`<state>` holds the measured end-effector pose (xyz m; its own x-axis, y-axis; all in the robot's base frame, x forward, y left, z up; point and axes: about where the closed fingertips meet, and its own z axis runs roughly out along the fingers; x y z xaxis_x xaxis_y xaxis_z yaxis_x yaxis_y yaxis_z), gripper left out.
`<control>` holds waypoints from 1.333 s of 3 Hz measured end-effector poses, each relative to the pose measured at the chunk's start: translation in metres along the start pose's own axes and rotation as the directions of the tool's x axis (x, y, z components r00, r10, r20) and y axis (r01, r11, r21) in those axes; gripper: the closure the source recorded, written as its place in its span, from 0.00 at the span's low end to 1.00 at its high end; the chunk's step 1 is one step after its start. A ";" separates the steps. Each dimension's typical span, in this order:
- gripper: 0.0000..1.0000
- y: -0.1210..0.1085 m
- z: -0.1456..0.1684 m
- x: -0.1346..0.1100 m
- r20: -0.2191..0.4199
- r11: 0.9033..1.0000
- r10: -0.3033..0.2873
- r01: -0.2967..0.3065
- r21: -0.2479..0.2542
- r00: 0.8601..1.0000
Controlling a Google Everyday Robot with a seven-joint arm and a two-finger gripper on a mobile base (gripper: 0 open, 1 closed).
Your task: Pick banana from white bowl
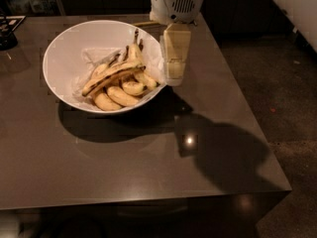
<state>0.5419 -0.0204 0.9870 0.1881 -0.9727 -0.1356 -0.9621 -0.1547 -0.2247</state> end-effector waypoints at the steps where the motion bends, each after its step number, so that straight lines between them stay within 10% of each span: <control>1: 0.00 -0.007 0.000 -0.006 0.016 1.000 -0.004 0.003 0.029 1.000; 4: 0.05 -0.058 0.056 -0.064 0.073 0.998 0.000 0.005 -0.057 0.997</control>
Offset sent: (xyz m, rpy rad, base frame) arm 0.0229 0.0457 -0.0133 0.0315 0.0519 0.0340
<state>0.5972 0.0600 0.9550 0.2026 -0.9574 -0.2058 -0.9709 -0.1689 -0.1698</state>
